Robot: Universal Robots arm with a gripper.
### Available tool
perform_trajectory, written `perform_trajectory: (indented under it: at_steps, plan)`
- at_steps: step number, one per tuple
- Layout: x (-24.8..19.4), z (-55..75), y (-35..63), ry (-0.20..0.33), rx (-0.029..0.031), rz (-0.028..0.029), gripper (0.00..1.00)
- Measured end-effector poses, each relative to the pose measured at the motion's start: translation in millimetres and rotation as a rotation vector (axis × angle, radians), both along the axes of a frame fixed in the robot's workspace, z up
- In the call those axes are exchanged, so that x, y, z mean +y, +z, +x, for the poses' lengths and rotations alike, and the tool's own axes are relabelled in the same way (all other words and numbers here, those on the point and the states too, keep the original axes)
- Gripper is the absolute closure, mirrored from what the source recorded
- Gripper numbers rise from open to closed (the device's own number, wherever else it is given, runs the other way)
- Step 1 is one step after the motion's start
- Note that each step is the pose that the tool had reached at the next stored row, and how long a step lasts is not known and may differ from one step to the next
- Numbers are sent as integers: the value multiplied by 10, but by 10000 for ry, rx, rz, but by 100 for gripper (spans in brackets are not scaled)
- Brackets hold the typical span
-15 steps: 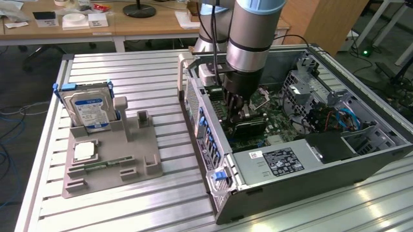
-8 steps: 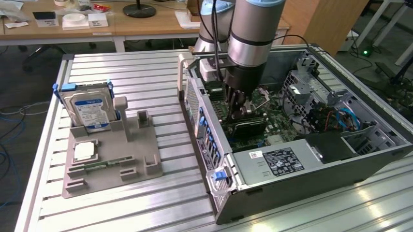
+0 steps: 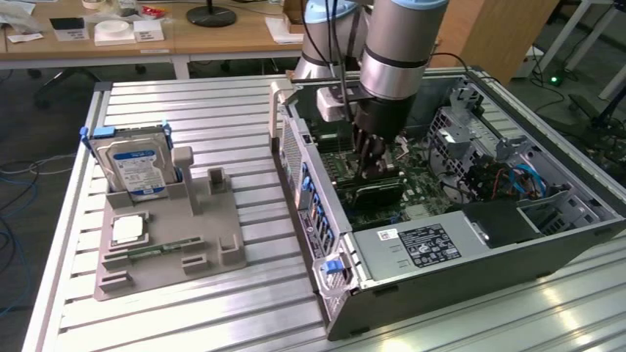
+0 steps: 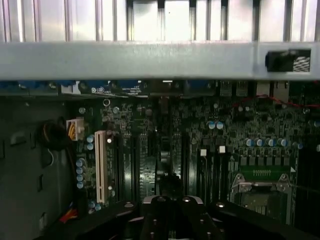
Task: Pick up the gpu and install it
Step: 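Press down on the gpu until it lock into place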
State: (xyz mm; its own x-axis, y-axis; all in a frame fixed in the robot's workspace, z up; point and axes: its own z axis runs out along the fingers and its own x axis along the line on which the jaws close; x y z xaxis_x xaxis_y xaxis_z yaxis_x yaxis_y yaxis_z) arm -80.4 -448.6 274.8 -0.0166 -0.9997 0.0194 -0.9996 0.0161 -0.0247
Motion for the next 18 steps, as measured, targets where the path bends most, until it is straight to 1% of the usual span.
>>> perform_trajectory:
  at_steps: [8,9,18]
  plan:
    - [0,344,-19,-2,13,2,89]
    - [0,364,-21,-1,14,1,89]
    - [0,380,-21,-2,14,0,89]
